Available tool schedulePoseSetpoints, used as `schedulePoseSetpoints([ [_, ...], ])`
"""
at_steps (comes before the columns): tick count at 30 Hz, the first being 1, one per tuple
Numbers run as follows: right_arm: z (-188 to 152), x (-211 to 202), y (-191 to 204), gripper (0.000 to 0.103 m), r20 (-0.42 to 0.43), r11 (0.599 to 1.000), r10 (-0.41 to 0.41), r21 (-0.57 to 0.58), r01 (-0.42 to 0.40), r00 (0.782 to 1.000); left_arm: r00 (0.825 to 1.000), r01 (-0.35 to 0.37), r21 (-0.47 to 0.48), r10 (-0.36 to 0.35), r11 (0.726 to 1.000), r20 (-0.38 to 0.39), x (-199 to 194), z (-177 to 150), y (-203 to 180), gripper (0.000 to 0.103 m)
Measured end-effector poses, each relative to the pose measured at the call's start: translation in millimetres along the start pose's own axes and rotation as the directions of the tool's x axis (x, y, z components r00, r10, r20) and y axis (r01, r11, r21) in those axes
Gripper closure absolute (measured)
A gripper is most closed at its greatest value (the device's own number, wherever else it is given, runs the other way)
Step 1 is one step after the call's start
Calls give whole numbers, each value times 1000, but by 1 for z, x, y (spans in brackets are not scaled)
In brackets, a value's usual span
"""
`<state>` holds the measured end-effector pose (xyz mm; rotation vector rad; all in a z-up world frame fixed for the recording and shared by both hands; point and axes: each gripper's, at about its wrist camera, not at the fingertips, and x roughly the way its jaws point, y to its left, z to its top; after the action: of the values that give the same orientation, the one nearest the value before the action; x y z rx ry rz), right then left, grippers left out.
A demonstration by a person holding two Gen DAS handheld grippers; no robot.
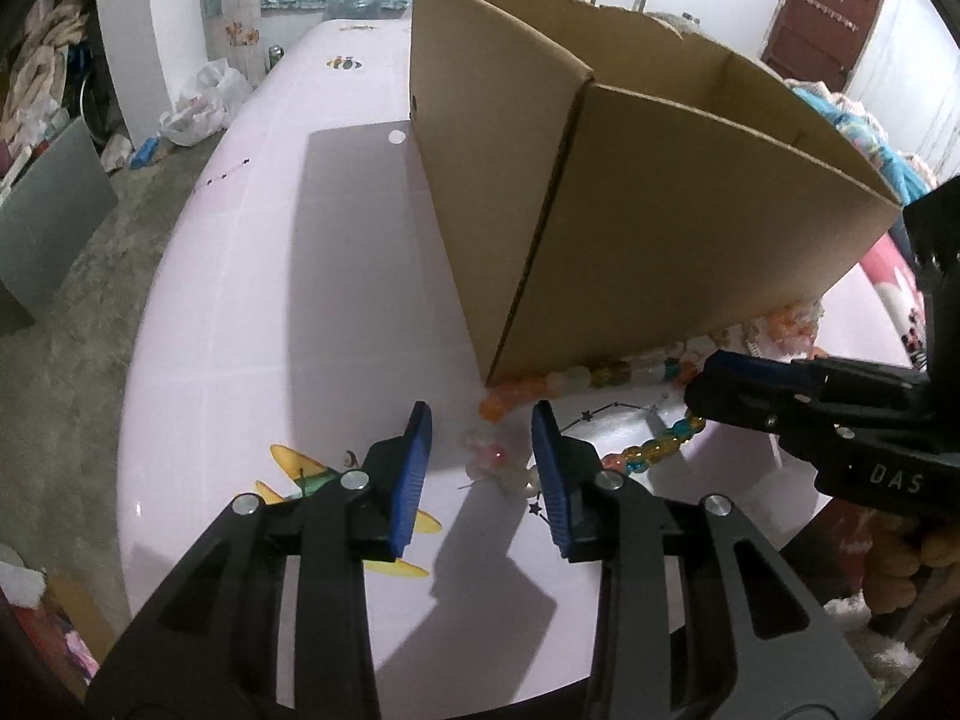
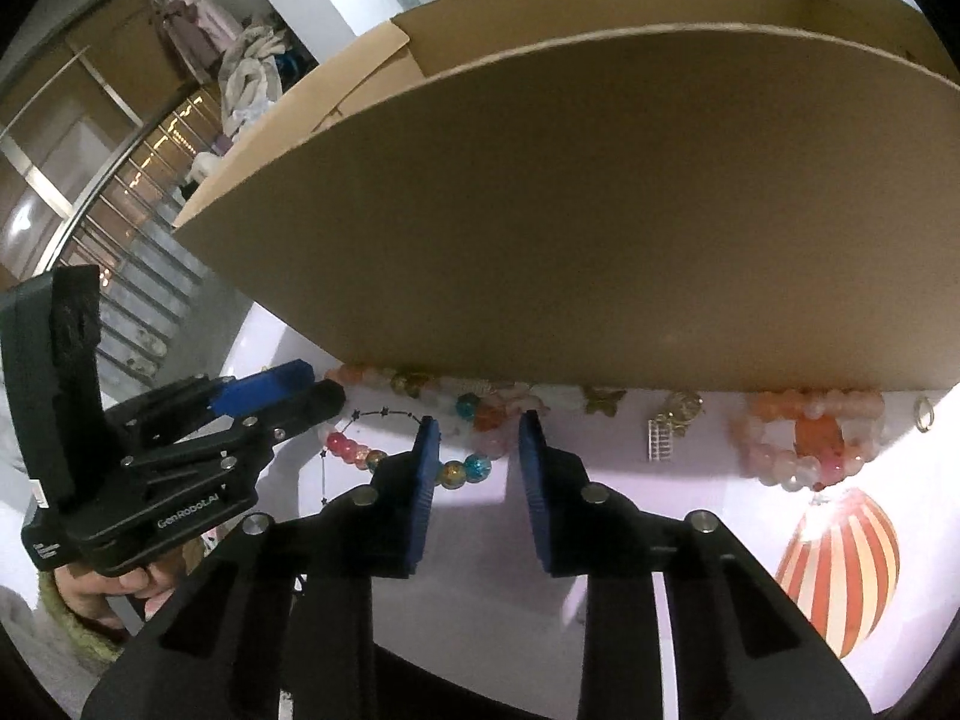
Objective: Organize jewelry
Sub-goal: 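Close the left tool on the multicolour beaded bracelet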
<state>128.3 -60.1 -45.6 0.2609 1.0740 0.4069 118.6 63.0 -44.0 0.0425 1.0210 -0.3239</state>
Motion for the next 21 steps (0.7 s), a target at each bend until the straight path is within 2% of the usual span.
schedulePoseSetpoints([
  [5,0,4,6,92,-7,999,-29,-29,29,1000,1000,-29,36,29,999,-6,0,-1,-6,70],
  [7,0,4,8,93,-5,999,-30,-33,30,1000,1000,-31,47,31,998,0,-1,-3,-9,77],
  [8,0,3,8,93,-4,999,-29,-34,29,1000,1000,-30,50,30,998,2,-1,-3,-11,86],
  [9,2,3,8,93,-1,999,-25,-33,25,1000,999,-34,50,33,998,3,-2,-4,-12,91],
  [11,2,-1,8,93,5,999,-17,-32,18,1000,1000,-20,39,20,999,4,-3,-5,-11,94],
  [21,-6,-22,9,93,41,999,-1,-46,3,999,999,44,12,-44,999,26,-21,-13,-15,95],
])
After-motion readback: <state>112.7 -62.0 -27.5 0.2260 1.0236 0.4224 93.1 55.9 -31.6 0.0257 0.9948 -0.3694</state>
